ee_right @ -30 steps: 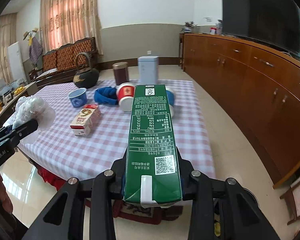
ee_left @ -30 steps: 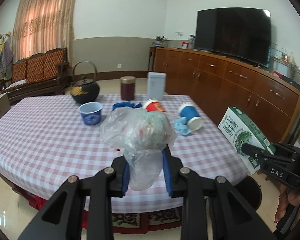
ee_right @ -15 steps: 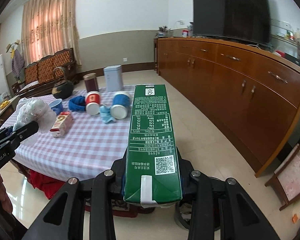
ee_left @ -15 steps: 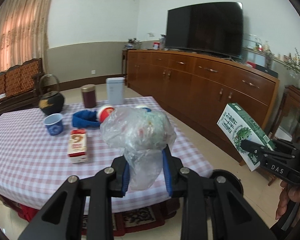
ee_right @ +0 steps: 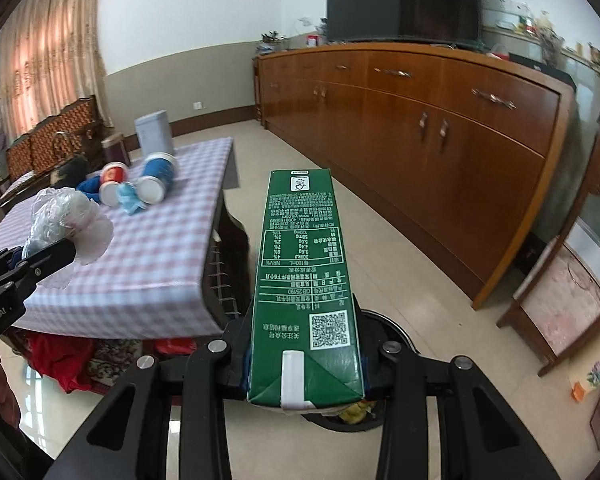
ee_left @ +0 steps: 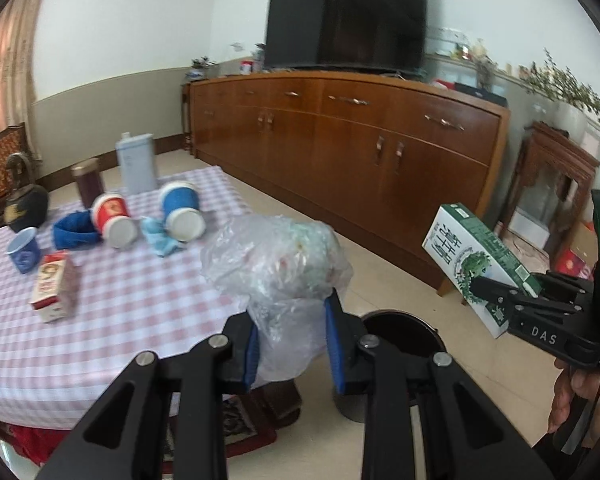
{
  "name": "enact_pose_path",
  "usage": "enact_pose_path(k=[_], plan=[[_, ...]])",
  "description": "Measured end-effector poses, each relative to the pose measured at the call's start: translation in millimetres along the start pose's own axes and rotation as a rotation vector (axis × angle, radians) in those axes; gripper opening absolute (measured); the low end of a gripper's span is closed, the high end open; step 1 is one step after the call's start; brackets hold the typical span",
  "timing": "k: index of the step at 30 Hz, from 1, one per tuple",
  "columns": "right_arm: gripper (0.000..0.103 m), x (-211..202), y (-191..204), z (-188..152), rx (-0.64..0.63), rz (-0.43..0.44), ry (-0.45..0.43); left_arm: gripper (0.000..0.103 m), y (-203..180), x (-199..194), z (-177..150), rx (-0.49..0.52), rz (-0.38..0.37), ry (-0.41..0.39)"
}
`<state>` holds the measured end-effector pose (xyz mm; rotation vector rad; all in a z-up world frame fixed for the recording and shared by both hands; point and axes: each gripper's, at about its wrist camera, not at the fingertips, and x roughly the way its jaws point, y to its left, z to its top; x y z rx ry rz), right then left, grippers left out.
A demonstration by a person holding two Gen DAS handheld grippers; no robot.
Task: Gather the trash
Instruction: 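Carry the clear bag and green carton over the black bucket with both tools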
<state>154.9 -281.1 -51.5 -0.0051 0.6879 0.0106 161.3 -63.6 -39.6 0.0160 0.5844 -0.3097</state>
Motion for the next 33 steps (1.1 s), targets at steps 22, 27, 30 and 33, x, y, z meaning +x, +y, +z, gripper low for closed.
enact_pose_path(k=[22,27,30,33], plan=[[0.039,92.4,-95.1,-73.0,0.014,0.005,0.194,0.029,-111.5,134.4,-54.0,0.11,-0.182,0.243],[0.039,128.6,-104.3,-87.4,-0.029,0.031,0.253,0.029,-121.6,170.5,-71.8,0.112,-0.202,0.313],[0.039,148.8,-109.4,-96.3,-0.056,0.05,0.288,0.029,-126.3,189.5,-82.4,0.108,-0.206,0.356],[0.04,168.4,-115.6,-105.1,-0.089,0.074,0.329,0.034,-124.7,205.5,-89.7,0.071,-0.233,0.397]])
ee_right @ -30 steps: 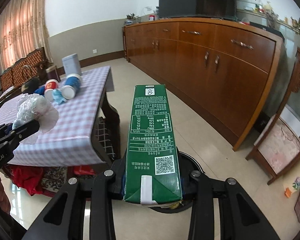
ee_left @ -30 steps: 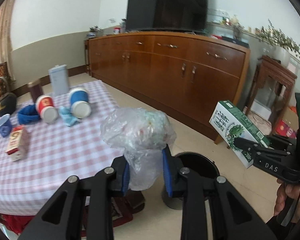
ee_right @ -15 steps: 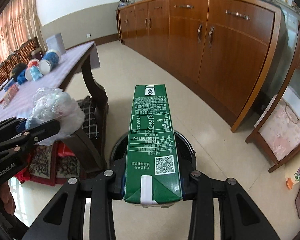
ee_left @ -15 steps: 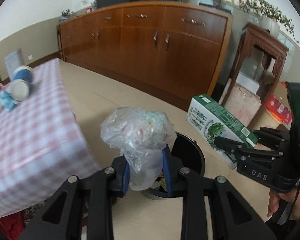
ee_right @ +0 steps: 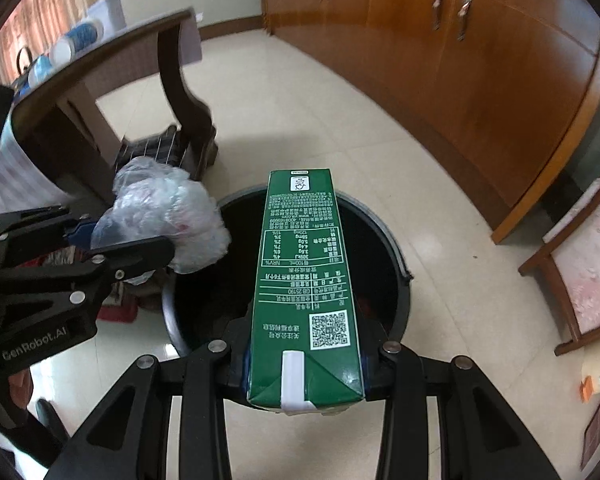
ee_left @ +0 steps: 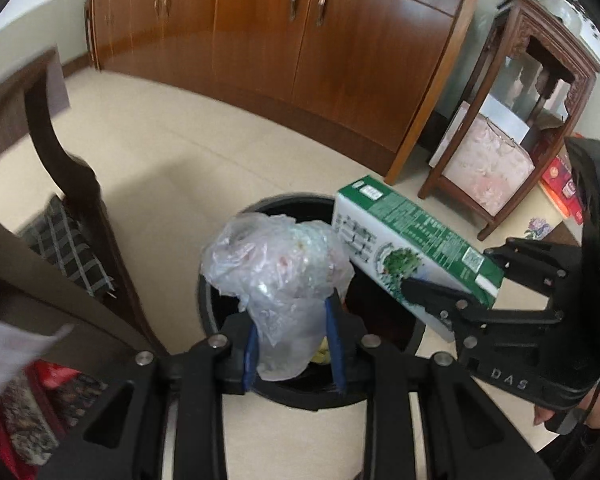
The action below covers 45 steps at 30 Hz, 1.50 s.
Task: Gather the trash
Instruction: 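Carry the clear bag and green carton over the black bucket with both tools, then open both tools to drop the bag and carton into the bucket, then move both tools back to the table toward the milk carton and cups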
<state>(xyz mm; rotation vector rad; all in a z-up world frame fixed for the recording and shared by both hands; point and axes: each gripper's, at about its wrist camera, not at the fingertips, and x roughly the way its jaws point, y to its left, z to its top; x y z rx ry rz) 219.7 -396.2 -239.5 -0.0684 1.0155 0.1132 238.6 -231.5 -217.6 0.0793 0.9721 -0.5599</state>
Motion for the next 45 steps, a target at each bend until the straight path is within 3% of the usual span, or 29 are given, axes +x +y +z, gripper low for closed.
enact_pose_path(k=[1,2,4,9,11,15,26,45], plan=[[0.043,5.3,-3.0,-0.7,-0.01,-0.01,0.007,0.042,2.5,4.7,-0.2,-0.01,0.005,0.006],[0.066,11.2,-7.0,-2.1,-0.016,-0.034,0.015,0.06,4.3,10.0,-1.8,-0.023,0.024,0.024],[0.101,15.6,-15.3,-4.6,-0.002,-0.085,0.024,0.08,6.3,10.9,-5.2,-0.046,0.063,0.034],[0.102,6.9,-31.6,-15.1,0.067,-0.125,0.024,0.085,4.8,-7.5,-13.2,-0.057,0.144,0.024],[0.103,-0.1,-32.8,-18.5,0.096,-0.126,0.016,0.094,-0.7,-20.9,-16.8,-0.048,0.171,0.01],[0.103,-18.5,-23.9,-17.3,0.107,-0.123,-0.019,0.094,-10.1,-46.3,-19.0,-0.031,0.209,-0.023],[0.103,-70.5,25.1,-5.8,0.069,-0.091,-0.111,0.097,12.8,-126.4,-32.2,-0.079,0.302,-0.149],[0.103,-114.0,115.1,23.9,-0.057,-0.017,-0.217,0.097,59.5,-192.6,-56.5,-0.171,0.405,-0.242]])
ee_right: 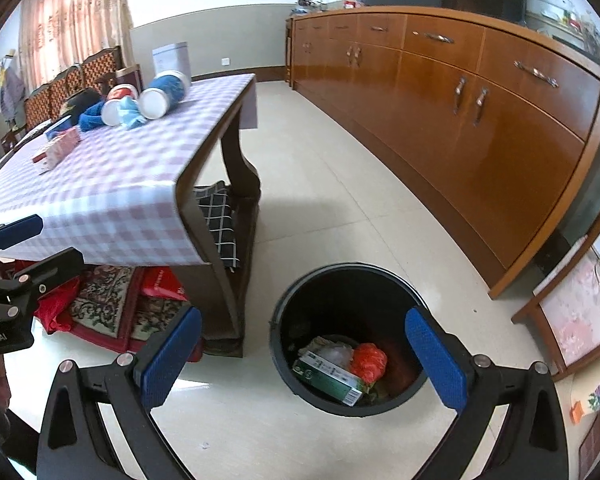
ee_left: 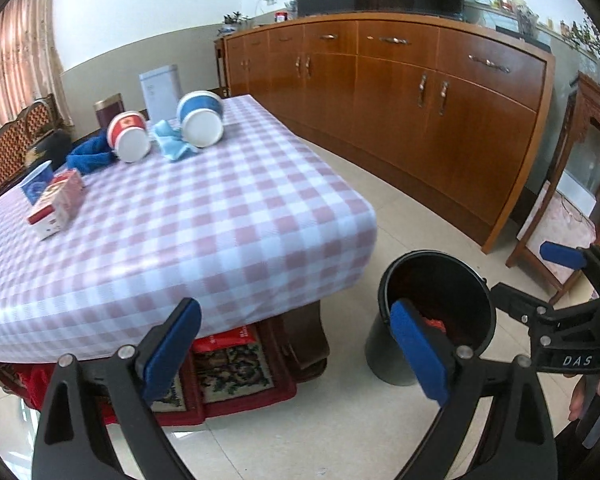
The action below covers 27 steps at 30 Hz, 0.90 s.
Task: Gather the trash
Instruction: 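Move both tools back to the table toward the milk carton and cups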
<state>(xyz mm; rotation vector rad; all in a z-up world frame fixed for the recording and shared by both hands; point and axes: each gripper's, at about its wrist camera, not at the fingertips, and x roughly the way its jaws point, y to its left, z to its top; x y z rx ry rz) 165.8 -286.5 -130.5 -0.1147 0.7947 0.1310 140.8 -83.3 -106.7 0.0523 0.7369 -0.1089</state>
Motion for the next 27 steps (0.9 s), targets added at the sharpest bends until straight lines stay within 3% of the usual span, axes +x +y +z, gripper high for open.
enact_pose_path(k=[16,27], plan=[[0.103,-23.3,51.1,29.3,-0.051,0.062,-0.073,0.098,54.4,-37.9,2.0,-0.074,0.062,-0.069],[0.103,-25.8,99.4,61.8,-0.073,0.128,-0.16,0.098,113.8,-54.2,5.8,-0.148,0.156,-0.108]])
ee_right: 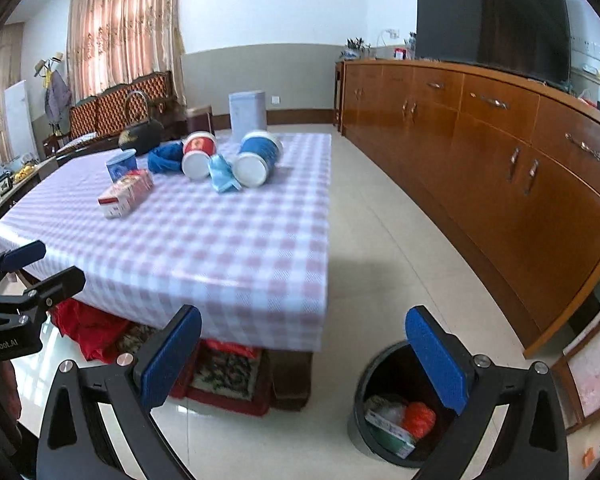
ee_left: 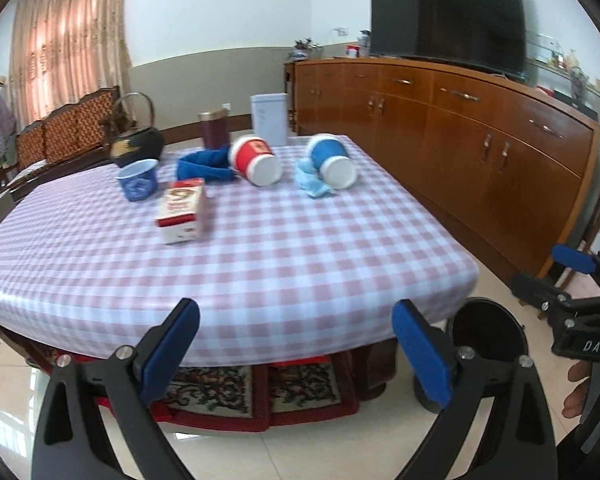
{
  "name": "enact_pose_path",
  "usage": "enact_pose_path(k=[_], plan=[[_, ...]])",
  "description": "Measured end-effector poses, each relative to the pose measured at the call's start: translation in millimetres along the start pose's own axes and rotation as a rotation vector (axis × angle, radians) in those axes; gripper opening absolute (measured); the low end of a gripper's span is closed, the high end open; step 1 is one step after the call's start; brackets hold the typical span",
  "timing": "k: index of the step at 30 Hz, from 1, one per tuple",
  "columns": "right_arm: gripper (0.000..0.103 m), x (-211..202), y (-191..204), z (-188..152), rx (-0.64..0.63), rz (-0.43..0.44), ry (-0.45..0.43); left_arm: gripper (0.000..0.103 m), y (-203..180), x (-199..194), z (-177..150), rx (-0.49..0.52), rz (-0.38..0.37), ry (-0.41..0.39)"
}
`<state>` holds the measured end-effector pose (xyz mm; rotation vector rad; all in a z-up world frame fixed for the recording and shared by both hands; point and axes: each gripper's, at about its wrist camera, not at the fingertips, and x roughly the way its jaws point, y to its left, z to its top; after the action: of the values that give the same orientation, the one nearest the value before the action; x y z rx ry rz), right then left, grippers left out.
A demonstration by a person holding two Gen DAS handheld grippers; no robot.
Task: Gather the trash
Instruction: 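Move both tools back to the table toward the milk carton and cups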
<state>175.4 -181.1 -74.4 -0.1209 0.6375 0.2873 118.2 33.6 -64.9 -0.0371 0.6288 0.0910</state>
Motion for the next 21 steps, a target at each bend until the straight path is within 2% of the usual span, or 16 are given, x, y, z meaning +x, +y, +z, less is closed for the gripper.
enact_pose_path(k=[6,9,13,21], plan=[[0.103,14.4,20.3,18.4,0.0,0.038,0.001,0.098,35.3,0.2,4.2,-0.054,0.028,-0.023],[0.103,18.3,32.0,28.2,-0.029,0.001,-0.013,0.098,52.2,3.9,8.6,-0.082,0.049,-0.027],[0.103,33.9,41.6,45.1,-0.026,0.008,0.004,0.097,71.2,16.0,20.0,-0.095,0.086,-0.028],[0.103,59.6,57.5,68.0,-0.048,0.014,0.006,0.097,89.8,37.2,39.6,-0.115,0.116,-0.042]])
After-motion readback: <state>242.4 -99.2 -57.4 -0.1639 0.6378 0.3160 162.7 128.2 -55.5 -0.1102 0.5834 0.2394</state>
